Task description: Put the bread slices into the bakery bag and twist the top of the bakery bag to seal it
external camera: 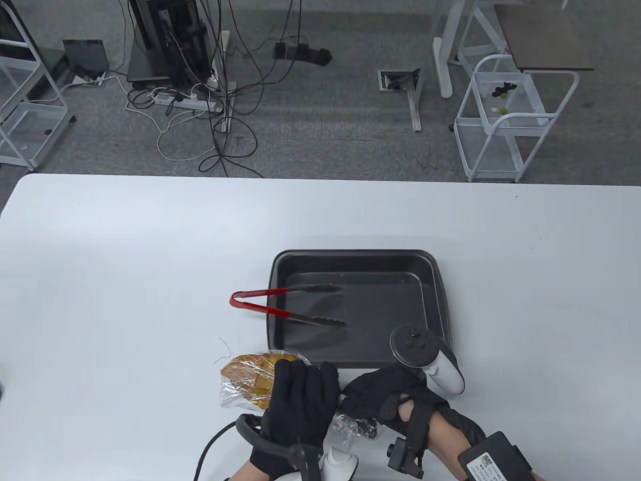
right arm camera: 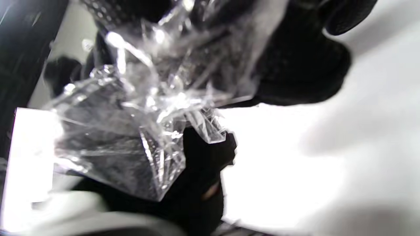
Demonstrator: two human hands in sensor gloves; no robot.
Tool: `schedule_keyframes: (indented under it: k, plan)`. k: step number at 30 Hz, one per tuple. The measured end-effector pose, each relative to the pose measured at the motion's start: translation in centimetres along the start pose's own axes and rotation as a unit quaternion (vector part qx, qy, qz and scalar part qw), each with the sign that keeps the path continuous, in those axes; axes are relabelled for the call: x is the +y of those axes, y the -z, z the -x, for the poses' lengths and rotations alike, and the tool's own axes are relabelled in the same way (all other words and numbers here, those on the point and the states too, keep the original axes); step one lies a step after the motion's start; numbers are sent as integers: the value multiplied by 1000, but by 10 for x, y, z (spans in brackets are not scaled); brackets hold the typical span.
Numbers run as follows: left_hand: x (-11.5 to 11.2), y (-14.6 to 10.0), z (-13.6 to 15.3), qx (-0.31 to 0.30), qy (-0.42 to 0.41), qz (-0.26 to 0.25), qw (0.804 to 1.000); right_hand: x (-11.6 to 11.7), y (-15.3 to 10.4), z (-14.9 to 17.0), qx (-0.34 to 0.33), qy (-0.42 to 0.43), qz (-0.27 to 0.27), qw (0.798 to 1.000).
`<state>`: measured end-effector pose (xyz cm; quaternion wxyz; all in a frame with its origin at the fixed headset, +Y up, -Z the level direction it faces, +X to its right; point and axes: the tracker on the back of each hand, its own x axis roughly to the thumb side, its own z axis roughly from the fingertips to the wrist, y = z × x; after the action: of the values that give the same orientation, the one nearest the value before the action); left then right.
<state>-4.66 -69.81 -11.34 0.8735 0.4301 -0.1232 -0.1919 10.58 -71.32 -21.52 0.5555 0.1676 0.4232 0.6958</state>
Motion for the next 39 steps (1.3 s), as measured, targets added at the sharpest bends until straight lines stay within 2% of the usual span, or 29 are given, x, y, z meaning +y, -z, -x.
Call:
schedule_keyframes:
  k: [3, 6, 7, 10, 12, 15, 16, 18, 19, 20, 21, 22, 23, 24, 25, 26, 27, 28, 29, 30, 31, 33, 34, 39]
  plan:
    - [0, 0, 1, -13, -31, 8, 999, 3, 8, 19, -7, 88, -69, 994]
    - [-7, 0, -2, -58, -71, 43, 995, 2, 9, 30, 1, 83, -90, 992]
    - [-11, 1, -3, -86, -87, 79, 989, 1, 8, 32, 14, 56, -78, 995]
    - [-21, 10, 1, -94, -140, 146, 975, -1, -2, 22, 17, -48, -50, 997]
    - [-28, 18, 12, -69, -185, 191, 962, -2, -13, 6, -8, -121, -7, 993]
    - [-50, 35, 37, -37, -313, 294, 902, -5, -34, -24, -66, -234, 15, 970]
    - [-59, 40, 42, -47, -363, 331, 870, -7, -39, -32, -86, -263, 32, 960]
    - [-81, 42, 58, 0, -471, 389, 792, -9, -52, -49, -139, -312, 54, 938]
    - [-93, 43, 62, -5, -529, 415, 740, -8, -58, -57, -158, -339, 65, 925]
    - [-102, 43, 65, -4, -564, 437, 701, -7, -62, -61, -169, -372, 76, 910]
    - [-114, 41, 66, -14, -621, 464, 632, -4, -67, -66, -189, -430, 90, 878]
    - [-121, 40, 65, -33, -662, 476, 578, 0, -69, -69, -203, -476, 112, 848]
    - [-130, 37, 62, -42, -715, 483, 504, 7, -72, -71, -229, -551, 142, 790]
    - [-135, 33, 58, -40, -750, 495, 436, 15, -74, -72, -248, -626, 171, 719]
    - [-138, 31, 54, -47, -768, 503, 394, 22, -75, -71, -257, -673, 197, 665]
    - [-140, 28, 48, -65, -789, 507, 341, 31, -75, -69, -274, -742, 220, 571]
    - [-141, 27, 45, -73, -795, 510, 320, 36, -74, -68, -282, -771, 223, 525]
    - [-141, 25, 40, -77, -800, 515, 299, 45, -72, -63, -291, -818, 234, 437]
    - [-141, 24, 36, -81, -803, 516, 289, 50, -70, -60, -301, -837, 236, 391]
    - [-141, 22, 31, -87, -807, 515, 276, 56, -68, -56, -325, -857, 234, 324]
    - [-140, 21, 26, -94, -811, 519, 254, 62, -65, -51, -349, -867, 232, 269]
    - [-136, 19, 17, -103, -818, 518, 229, 71, -57, -46, -363, -889, 198, 199]
    - [-133, 18, 13, -113, -815, 524, 221, 73, -54, -45, -369, -891, 195, 181]
    - [-120, 21, -3, -145, -825, 513, 190, 76, -42, -50, -394, -877, 190, 199]
